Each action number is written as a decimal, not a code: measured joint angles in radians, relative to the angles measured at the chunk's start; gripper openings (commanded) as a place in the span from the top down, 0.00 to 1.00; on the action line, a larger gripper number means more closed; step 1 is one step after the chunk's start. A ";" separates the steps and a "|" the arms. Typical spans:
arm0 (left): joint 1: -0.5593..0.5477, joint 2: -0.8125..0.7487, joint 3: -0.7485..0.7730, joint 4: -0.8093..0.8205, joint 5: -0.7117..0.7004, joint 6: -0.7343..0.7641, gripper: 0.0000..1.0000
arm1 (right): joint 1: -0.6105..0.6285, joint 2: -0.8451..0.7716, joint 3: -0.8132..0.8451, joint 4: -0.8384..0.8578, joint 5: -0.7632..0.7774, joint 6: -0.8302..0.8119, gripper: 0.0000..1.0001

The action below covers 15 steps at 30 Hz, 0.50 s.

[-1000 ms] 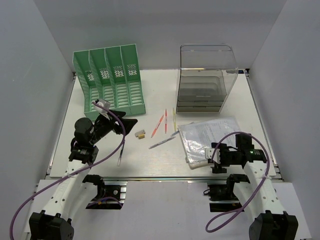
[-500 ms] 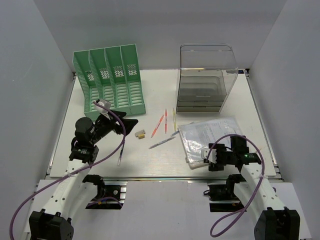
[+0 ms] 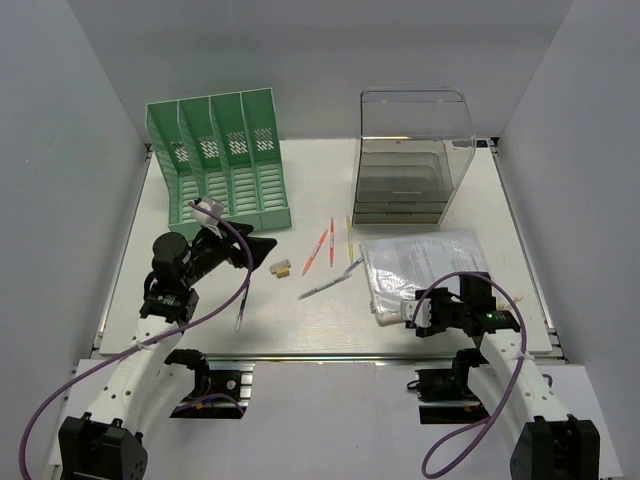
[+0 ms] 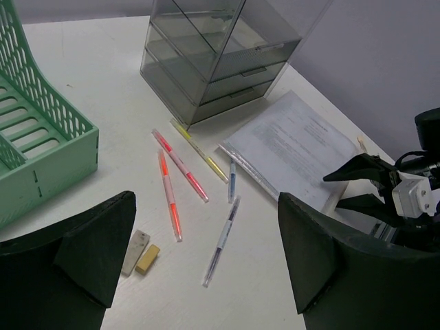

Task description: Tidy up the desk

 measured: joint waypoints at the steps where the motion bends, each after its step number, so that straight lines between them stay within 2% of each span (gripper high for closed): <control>1: 0.000 0.003 0.000 0.000 0.000 0.000 0.06 | 0.001 -0.002 -0.006 0.007 0.000 -0.016 0.41; 9: 0.000 0.025 0.000 -0.001 0.002 0.000 0.06 | 0.005 -0.011 -0.037 0.045 0.026 -0.110 0.62; 15: 0.000 0.040 0.000 -0.005 0.010 0.000 0.06 | 0.005 -0.015 -0.039 0.009 0.030 -0.169 0.73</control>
